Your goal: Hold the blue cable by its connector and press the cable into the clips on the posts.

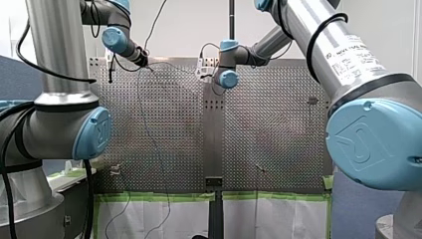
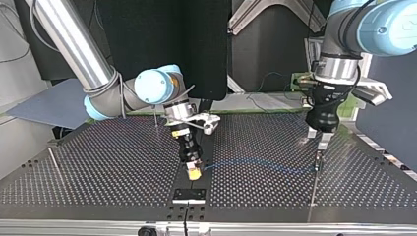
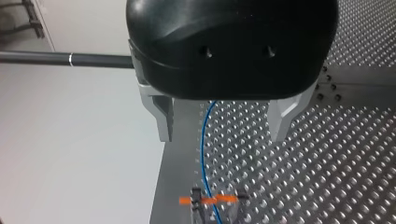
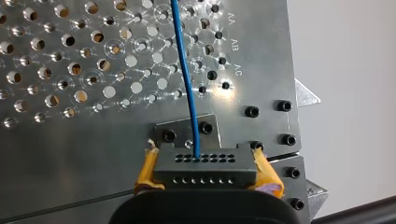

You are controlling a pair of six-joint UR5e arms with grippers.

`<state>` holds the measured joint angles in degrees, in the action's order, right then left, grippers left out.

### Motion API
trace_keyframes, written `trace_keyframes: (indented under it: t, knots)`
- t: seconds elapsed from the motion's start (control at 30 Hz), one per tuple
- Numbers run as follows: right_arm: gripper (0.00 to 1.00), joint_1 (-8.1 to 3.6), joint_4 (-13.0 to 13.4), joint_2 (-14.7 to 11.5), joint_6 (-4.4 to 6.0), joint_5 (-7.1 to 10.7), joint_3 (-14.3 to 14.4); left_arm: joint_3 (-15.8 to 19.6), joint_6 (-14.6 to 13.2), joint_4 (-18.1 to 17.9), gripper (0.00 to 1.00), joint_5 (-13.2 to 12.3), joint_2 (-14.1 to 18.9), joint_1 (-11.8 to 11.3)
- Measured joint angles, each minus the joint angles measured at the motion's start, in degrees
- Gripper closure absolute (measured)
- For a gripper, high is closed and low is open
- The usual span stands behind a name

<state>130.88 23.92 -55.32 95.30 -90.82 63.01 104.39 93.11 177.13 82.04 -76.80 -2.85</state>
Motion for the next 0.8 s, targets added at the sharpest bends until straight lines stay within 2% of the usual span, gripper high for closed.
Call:
trace_keyframes:
  t: [0.3, 0.53, 0.8]
  knots:
    - [0.98, -0.05, -0.01, 0.11, -0.06, -0.07, 0.16, -3.48, 0.61, -0.11, 0.00, -3.51, -1.89, 1.66]
    - [0.98, -0.23, -0.01, 0.15, -0.10, -0.07, 0.18, -5.71, 1.71, -1.01, 0.00, -2.76, -3.67, 2.54]
    - [0.98, -0.43, -0.01, 0.20, -0.09, -0.05, 0.18, -5.98, 0.33, -1.52, 0.00, -1.49, -7.23, 3.51]
